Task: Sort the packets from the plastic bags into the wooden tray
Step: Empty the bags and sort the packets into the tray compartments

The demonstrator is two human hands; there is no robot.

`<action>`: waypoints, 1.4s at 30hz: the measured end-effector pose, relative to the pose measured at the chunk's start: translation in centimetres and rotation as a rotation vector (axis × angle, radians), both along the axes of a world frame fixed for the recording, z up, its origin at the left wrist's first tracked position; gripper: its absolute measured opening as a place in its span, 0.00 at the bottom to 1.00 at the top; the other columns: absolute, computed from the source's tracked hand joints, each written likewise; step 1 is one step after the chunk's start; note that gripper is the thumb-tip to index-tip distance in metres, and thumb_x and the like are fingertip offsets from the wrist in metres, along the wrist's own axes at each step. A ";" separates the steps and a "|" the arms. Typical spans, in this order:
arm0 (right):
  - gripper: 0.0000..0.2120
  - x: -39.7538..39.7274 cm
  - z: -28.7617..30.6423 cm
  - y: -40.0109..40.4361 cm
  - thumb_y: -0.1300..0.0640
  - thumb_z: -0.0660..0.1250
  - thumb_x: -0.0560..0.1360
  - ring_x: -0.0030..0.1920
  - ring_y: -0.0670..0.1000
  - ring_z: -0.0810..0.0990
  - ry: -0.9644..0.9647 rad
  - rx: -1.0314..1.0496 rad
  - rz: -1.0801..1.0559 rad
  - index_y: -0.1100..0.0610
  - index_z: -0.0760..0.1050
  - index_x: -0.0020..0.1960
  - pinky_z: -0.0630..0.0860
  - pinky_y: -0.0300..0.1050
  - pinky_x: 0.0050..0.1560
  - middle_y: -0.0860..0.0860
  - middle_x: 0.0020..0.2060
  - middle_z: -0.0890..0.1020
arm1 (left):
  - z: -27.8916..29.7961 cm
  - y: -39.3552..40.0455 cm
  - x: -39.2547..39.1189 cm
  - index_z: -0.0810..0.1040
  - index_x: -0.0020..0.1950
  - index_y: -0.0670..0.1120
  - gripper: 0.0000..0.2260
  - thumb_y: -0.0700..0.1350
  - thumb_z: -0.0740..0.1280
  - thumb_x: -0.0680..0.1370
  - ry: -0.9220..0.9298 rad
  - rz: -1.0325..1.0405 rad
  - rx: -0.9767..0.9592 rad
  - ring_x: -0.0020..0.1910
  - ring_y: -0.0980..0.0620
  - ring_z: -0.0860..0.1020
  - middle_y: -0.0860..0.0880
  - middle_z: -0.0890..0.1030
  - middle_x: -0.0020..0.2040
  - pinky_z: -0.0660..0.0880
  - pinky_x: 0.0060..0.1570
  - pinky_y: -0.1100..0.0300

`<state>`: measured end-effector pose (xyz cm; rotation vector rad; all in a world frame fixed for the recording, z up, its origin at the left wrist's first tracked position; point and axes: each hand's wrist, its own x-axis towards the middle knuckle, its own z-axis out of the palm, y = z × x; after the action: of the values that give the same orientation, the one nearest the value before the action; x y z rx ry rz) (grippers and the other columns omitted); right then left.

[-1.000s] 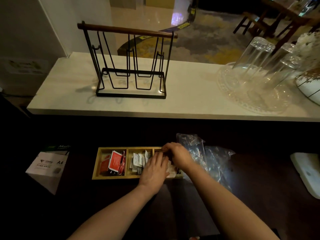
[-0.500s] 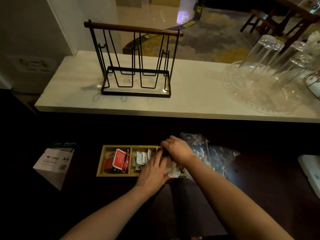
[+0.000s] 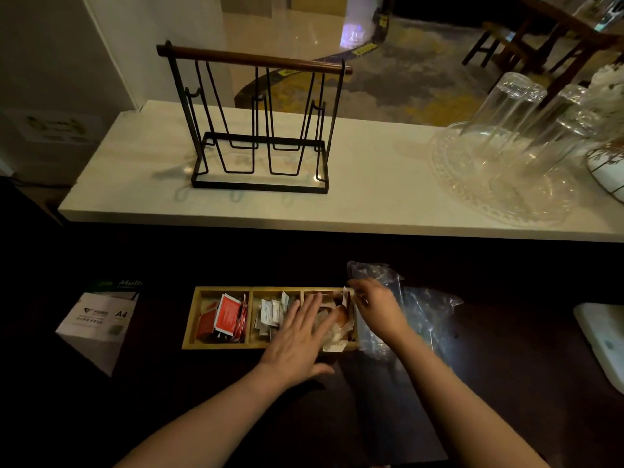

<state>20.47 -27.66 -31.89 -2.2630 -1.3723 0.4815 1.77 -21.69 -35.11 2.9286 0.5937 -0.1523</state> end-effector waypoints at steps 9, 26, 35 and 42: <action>0.14 -2.3 -0.8 -0.9 0.54 0.67 0.76 0.46 0.51 0.81 0.107 -0.023 -0.136 0.58 0.76 0.59 0.76 0.40 0.46 0.54 0.51 0.82 | -0.2 0.7 3.0 0.45 0.76 0.50 0.36 0.62 0.59 0.76 0.074 0.046 0.047 0.76 0.39 0.40 0.39 0.40 0.77 0.38 0.73 0.44; 0.09 -1.2 -0.6 2.4 0.62 0.64 0.74 0.48 0.59 0.80 -0.054 -0.230 -0.022 0.61 0.76 0.53 0.77 0.50 0.46 0.59 0.50 0.80 | -1.1 1.8 3.0 0.55 0.74 0.46 0.31 0.58 0.60 0.77 0.023 -0.030 0.056 0.76 0.41 0.53 0.41 0.57 0.76 0.50 0.75 0.44; 0.13 -1.7 -1.6 2.2 0.60 0.61 0.77 0.51 0.61 0.79 -0.029 -0.138 -0.150 0.61 0.74 0.60 0.76 0.51 0.48 0.59 0.55 0.77 | -1.0 1.5 4.1 0.55 0.75 0.45 0.31 0.54 0.62 0.76 0.070 0.039 0.053 0.74 0.40 0.56 0.39 0.59 0.74 0.48 0.75 0.44; 0.20 -3.1 -1.7 -1.1 0.51 0.60 0.78 0.68 0.54 0.69 -0.128 0.102 -0.158 0.55 0.68 0.68 0.67 0.50 0.68 0.53 0.68 0.70 | -0.8 2.7 -0.1 0.54 0.76 0.44 0.37 0.67 0.50 0.75 -0.157 0.122 0.079 0.75 0.47 0.59 0.44 0.59 0.76 0.55 0.75 0.49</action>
<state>17.34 -28.76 -33.57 -2.3290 -1.2352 0.2128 1.69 -18.95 -35.93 2.9315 0.7668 0.1157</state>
